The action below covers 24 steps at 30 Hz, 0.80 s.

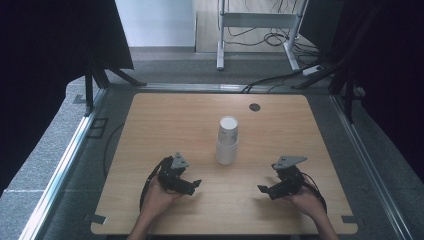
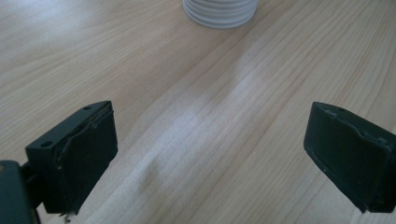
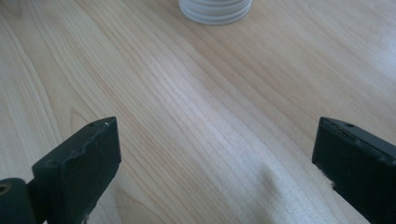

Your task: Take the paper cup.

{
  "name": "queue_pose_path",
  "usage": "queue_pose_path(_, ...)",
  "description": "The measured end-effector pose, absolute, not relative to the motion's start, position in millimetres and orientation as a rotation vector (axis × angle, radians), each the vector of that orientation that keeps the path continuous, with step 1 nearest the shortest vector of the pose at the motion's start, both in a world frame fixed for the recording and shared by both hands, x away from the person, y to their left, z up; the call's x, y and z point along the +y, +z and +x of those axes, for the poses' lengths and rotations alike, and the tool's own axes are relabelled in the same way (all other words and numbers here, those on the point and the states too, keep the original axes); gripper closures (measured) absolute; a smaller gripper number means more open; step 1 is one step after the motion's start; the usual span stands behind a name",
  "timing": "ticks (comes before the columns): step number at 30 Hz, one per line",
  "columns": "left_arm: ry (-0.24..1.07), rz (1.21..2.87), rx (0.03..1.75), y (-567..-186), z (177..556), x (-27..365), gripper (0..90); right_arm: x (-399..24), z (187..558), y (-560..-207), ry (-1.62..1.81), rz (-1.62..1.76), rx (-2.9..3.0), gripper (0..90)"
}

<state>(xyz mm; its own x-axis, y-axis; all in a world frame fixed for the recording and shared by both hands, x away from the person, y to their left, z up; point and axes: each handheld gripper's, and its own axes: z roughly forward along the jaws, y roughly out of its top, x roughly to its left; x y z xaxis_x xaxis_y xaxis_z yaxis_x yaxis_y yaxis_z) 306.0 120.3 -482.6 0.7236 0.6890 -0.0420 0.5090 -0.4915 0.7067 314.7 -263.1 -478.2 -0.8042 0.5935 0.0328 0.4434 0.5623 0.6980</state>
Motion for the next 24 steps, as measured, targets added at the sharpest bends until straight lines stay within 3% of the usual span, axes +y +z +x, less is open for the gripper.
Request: queue_pose_path(24,0.272,2.175,0.821,-453,337,111,1.2,-244,340,-436,1.088,0.827,2.649,1.9)
